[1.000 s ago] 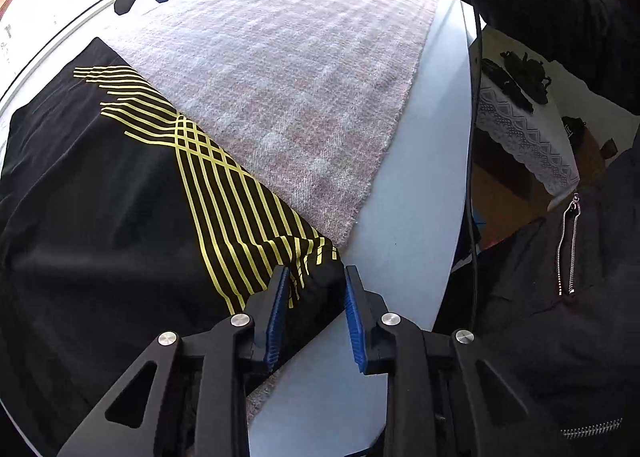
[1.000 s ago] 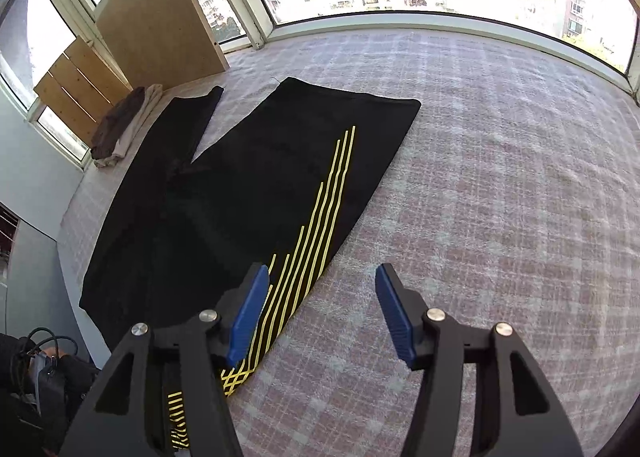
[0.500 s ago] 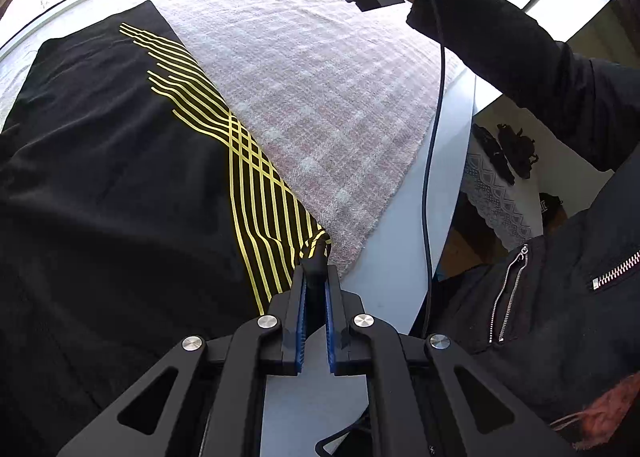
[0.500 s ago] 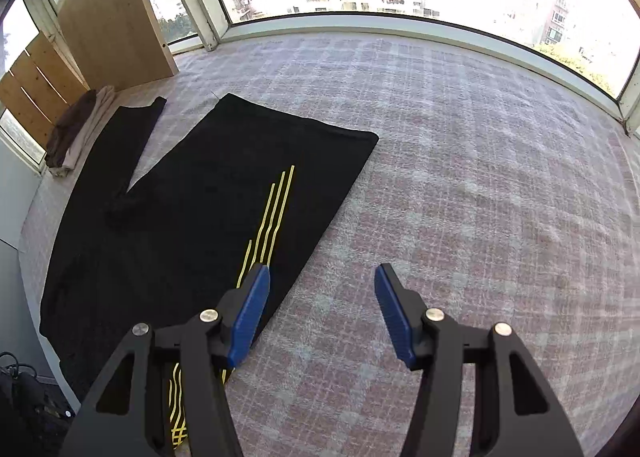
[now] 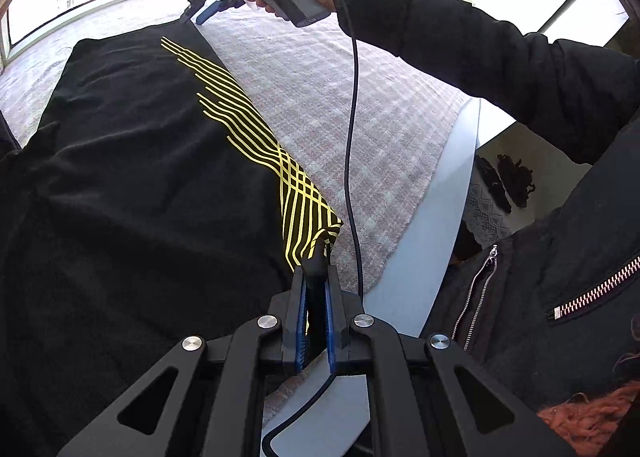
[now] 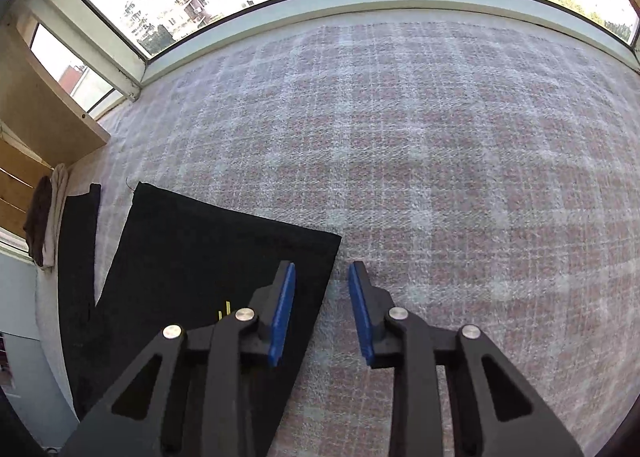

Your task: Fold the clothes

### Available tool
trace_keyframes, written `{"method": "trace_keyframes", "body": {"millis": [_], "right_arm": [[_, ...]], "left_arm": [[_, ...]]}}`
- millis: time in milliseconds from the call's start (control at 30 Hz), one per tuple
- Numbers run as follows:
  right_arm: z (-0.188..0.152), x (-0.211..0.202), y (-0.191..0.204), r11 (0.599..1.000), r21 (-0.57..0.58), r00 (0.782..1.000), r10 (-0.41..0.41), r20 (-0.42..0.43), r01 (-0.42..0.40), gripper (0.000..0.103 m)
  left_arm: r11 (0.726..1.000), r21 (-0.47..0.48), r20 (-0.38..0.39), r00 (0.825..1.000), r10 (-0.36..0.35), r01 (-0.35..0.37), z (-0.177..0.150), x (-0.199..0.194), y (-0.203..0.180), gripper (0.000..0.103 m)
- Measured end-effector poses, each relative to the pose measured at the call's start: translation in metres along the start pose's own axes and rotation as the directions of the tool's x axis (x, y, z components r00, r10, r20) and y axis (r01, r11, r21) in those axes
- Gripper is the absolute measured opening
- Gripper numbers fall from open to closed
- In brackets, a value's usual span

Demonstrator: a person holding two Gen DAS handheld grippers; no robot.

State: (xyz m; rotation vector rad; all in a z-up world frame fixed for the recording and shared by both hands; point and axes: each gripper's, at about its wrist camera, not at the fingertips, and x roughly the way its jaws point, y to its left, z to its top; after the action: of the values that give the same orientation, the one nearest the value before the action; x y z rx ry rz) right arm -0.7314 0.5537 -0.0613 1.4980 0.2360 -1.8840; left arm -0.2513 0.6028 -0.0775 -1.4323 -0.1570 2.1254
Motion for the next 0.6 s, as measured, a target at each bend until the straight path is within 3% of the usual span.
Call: {"method": "trace_keyframes", "body": {"millis": [67,100,133,167,267,367,433,500,600], "right_arm": [[0.002,0.003,0.006,1.0,-0.019,1.0,-0.013,-0.014,0.012,0.028],[0.003,0.004,0.009,0.999,-0.032,1.0,-0.022,-0.02,0.022,0.022],[0.003,0.006,0.013,0.999,-0.045,0.999,-0.029,-0.025,0.028,0.007],[0.003,0.007,0.016,0.998,-0.062,0.999,-0.025,-0.028,0.023,0.004],[0.002,0.008,0.022,0.996,-0.086,0.999,0.021,-0.035,-0.024,0.004],[0.004,0.0,0.016,0.992,0.003,0.992,0.128,0.001,-0.128,0.003],[0.006,-0.01,0.009,0.966,0.097,0.971,0.235,0.049,-0.239,0.003],[0.008,-0.023,0.011,0.919,0.172,0.933,0.34,0.114,-0.356,0.003],[0.02,-0.041,0.048,0.889,0.159,0.899,0.406,0.162,-0.43,0.003]], "left_arm": [[1.0,-0.003,-0.001,1.0,-0.004,0.004,-0.001,0.002,0.004,0.007],[1.0,-0.003,-0.001,1.0,-0.002,0.002,-0.001,0.002,0.005,0.007],[1.0,-0.003,0.0,1.0,-0.002,0.002,-0.002,0.003,0.007,0.007],[1.0,-0.005,0.002,1.0,-0.003,0.003,-0.002,0.003,0.009,0.007],[1.0,-0.027,0.024,1.0,-0.015,0.016,-0.005,0.0,0.017,0.007],[0.998,-0.055,0.055,0.998,-0.032,0.035,-0.009,-0.006,0.025,0.007],[0.996,-0.076,0.079,0.996,-0.046,0.052,-0.012,-0.012,0.031,0.007],[0.993,-0.099,0.121,0.991,-0.053,0.066,-0.018,-0.025,0.037,0.007],[0.987,-0.145,0.187,0.981,-0.045,0.072,-0.035,-0.05,0.049,0.007]]}}
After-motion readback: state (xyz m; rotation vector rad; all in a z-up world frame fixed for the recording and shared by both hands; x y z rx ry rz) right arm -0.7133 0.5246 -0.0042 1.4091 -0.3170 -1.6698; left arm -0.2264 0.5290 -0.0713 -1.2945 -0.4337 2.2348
